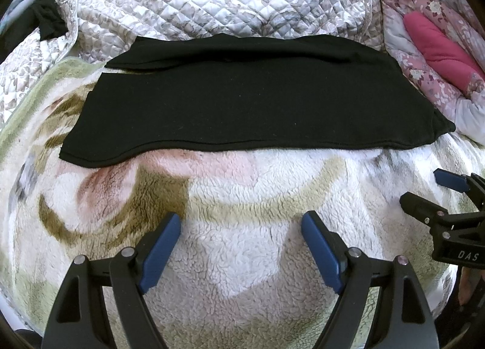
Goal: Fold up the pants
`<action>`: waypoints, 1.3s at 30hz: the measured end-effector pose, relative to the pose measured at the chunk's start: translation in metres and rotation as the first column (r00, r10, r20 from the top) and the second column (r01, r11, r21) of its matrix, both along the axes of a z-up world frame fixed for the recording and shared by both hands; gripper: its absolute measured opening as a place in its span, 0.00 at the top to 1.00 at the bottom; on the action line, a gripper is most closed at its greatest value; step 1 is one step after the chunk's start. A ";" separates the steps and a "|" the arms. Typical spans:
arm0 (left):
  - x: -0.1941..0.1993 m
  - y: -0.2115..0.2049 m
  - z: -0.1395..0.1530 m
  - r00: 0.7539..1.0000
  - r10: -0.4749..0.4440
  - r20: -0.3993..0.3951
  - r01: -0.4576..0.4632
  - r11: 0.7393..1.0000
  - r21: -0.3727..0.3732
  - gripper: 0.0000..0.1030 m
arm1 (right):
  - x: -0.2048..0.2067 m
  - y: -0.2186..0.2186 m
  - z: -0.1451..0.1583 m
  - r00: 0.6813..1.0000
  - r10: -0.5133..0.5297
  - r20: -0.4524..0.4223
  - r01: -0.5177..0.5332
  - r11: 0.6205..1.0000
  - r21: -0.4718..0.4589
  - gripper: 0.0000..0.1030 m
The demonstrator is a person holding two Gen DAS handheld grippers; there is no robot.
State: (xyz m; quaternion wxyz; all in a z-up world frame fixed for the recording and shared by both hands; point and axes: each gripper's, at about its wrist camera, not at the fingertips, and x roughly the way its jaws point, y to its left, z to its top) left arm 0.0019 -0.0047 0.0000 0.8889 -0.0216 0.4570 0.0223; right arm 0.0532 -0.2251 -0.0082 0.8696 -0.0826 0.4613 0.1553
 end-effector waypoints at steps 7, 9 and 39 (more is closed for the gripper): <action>0.000 -0.001 0.000 1.000 0.001 0.000 -0.001 1.000 0.001 0.18 | 0.000 0.000 0.000 1.000 0.000 -0.001 0.000 1.000 0.001 0.08; 0.000 -0.001 0.000 1.000 0.000 0.000 0.000 1.000 0.003 0.18 | 0.000 0.000 0.000 1.000 0.000 -0.001 0.000 1.000 0.000 0.08; -0.002 0.000 0.006 1.000 -0.001 0.019 0.001 1.000 -0.018 0.19 | 0.009 -0.022 0.020 0.999 -0.042 -0.005 0.042 0.995 0.089 0.08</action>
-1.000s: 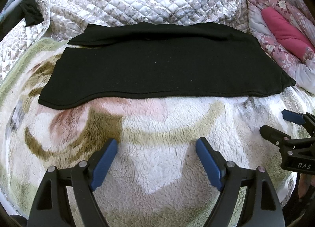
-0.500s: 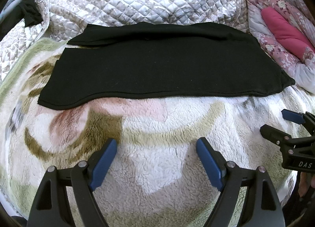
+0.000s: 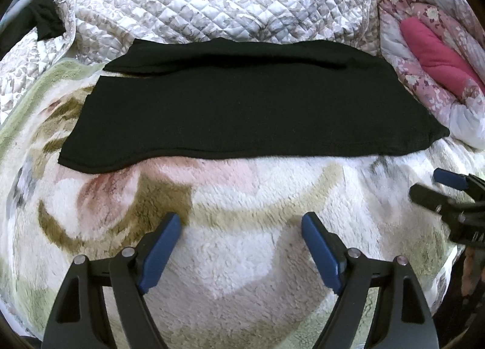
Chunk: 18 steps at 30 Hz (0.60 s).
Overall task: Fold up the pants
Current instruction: 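Lower both grippers onto the pants' waistband edge and close them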
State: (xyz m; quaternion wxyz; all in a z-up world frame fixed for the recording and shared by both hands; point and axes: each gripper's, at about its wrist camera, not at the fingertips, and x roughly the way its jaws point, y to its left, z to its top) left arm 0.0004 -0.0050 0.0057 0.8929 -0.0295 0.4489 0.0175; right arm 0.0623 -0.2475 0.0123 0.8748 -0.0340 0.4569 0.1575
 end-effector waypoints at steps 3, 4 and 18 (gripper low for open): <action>0.002 0.004 0.002 1.000 0.007 0.007 -0.007 1.000 -0.003 0.19 | 0.007 -0.012 0.004 0.999 -0.034 -0.004 0.034 0.999 0.005 0.08; 0.003 0.005 0.003 1.000 0.008 0.009 -0.008 1.000 -0.003 0.19 | 0.010 -0.016 0.004 0.999 -0.044 -0.007 0.044 0.999 0.005 0.09; 0.013 0.051 0.003 0.991 0.133 0.020 -0.132 0.990 -0.045 0.19 | 0.033 -0.052 0.009 0.988 -0.154 -0.001 0.154 0.987 0.048 0.12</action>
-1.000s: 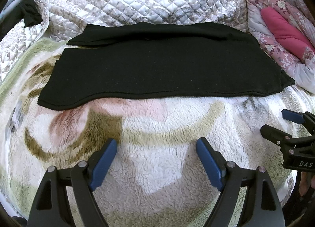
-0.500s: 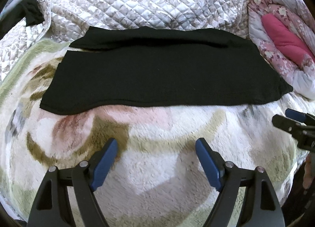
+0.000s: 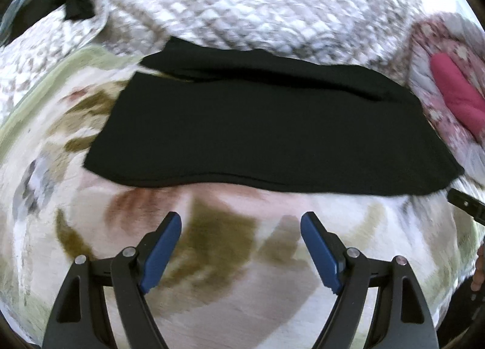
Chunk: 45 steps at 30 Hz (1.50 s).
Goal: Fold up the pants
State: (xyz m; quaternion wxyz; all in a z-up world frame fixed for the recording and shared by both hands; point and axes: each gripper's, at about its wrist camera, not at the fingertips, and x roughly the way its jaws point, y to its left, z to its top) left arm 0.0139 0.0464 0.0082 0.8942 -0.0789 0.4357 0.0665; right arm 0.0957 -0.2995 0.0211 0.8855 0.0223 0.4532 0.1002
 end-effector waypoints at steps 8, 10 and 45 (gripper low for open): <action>0.005 0.045 -0.009 0.996 0.089 0.009 -0.087 0.988 -0.125 0.19 | 0.013 -0.018 0.006 0.996 -0.080 0.046 0.075 0.991 0.110 0.15; 0.009 0.053 -0.011 0.994 0.110 0.018 -0.105 0.981 -0.162 0.20 | 0.022 -0.026 0.007 0.994 -0.102 0.046 0.093 0.983 0.159 0.15; 0.005 0.090 0.055 0.962 0.243 0.127 -0.213 0.954 -0.211 0.94 | 0.012 -0.101 0.047 0.954 -0.301 0.003 0.265 0.842 0.469 0.98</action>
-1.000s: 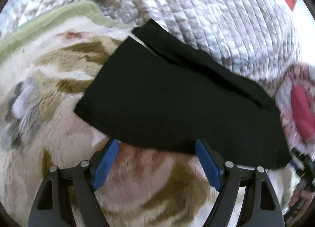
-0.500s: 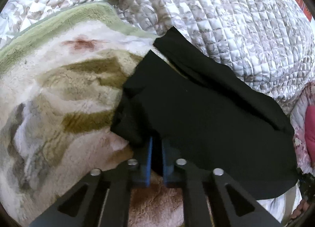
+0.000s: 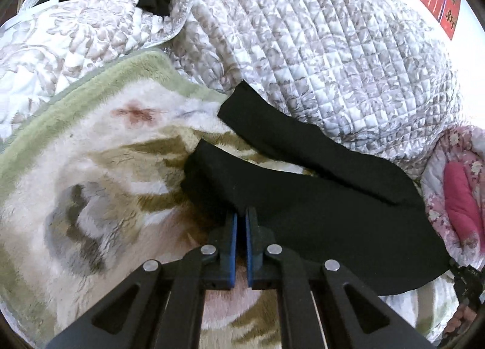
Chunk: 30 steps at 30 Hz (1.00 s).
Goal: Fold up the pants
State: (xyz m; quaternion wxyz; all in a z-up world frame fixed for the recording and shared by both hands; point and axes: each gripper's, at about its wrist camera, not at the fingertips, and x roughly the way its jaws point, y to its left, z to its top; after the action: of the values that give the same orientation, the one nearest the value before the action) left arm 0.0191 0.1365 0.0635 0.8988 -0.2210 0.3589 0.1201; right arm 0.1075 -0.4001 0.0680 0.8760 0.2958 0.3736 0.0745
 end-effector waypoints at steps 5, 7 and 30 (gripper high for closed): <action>-0.031 0.005 0.022 1.000 0.000 0.030 0.000 1.000 -0.003 0.94 | -0.035 -0.008 0.035 0.999 0.016 0.042 -0.018 0.999 0.039 0.98; -0.043 0.006 0.028 0.999 0.002 0.035 -0.002 1.000 -0.004 0.94 | -0.049 -0.010 0.042 0.999 0.016 0.035 -0.018 0.999 0.036 0.98; -0.105 -0.007 -0.049 0.983 -0.020 -0.185 -0.003 0.992 -0.126 0.87 | -0.091 -0.027 -0.015 0.965 -0.056 -0.258 0.033 0.995 -0.093 0.98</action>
State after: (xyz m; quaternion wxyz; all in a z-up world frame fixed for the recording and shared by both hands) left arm -0.0863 0.1300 0.0141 0.8463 -0.2633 0.4490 0.1134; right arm 0.0167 -0.4267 0.0530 0.8330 0.2724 0.4815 -0.0010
